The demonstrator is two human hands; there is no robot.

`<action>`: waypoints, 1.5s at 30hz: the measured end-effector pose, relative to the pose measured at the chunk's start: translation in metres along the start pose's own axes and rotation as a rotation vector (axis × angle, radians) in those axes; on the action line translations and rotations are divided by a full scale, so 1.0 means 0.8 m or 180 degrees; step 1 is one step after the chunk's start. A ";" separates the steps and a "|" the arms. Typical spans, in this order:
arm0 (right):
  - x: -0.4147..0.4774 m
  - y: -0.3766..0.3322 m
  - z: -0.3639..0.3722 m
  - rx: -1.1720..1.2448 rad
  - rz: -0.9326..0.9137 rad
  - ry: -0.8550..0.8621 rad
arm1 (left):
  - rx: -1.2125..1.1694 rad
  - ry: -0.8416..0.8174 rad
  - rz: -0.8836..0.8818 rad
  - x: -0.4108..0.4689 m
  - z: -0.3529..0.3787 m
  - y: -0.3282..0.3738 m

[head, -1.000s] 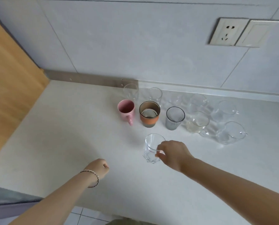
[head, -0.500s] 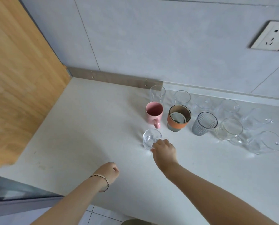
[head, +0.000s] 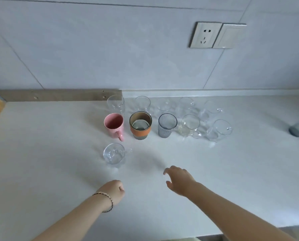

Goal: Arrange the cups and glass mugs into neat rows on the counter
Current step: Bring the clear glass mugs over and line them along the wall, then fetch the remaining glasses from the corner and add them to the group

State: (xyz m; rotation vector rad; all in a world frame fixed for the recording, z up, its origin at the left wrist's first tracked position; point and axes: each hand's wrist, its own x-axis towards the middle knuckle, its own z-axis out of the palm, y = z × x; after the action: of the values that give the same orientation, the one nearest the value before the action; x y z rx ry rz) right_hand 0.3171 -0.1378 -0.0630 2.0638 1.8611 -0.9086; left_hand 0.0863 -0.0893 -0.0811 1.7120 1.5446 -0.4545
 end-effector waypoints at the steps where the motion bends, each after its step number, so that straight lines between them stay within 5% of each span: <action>1: -0.009 0.028 -0.001 0.0011 0.0209 -0.0131 | 0.0050 -0.0030 0.0086 0.005 0.003 0.021; 6: -0.064 0.171 -0.018 0.0441 0.1059 -0.0243 | 0.0370 -0.0147 0.0582 0.023 0.027 0.149; 13: -0.142 0.404 -0.060 0.0935 0.1844 0.0273 | 0.0698 -0.0196 0.1055 0.044 0.093 0.361; 24: -0.156 0.690 -0.166 0.1079 0.2204 0.0929 | 0.0862 -0.0239 0.1217 0.071 0.170 0.632; 33: -0.061 0.741 -0.260 0.1497 0.1939 0.1214 | 0.0927 -0.0098 0.0893 0.108 0.183 0.671; 36: -0.032 0.739 -0.257 0.1208 0.1877 0.0952 | 0.0867 -0.0079 0.0777 0.115 0.181 0.663; 45: -0.043 0.710 -0.229 0.1111 0.1835 0.1359 | 0.0734 -0.0022 0.0584 0.105 0.158 0.618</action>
State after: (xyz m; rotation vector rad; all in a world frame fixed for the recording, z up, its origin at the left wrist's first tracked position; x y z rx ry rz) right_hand 0.9136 -0.1659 -0.0348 2.9712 1.1671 -0.7072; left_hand 0.6033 -0.1090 -0.0720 2.0056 1.3560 -0.5600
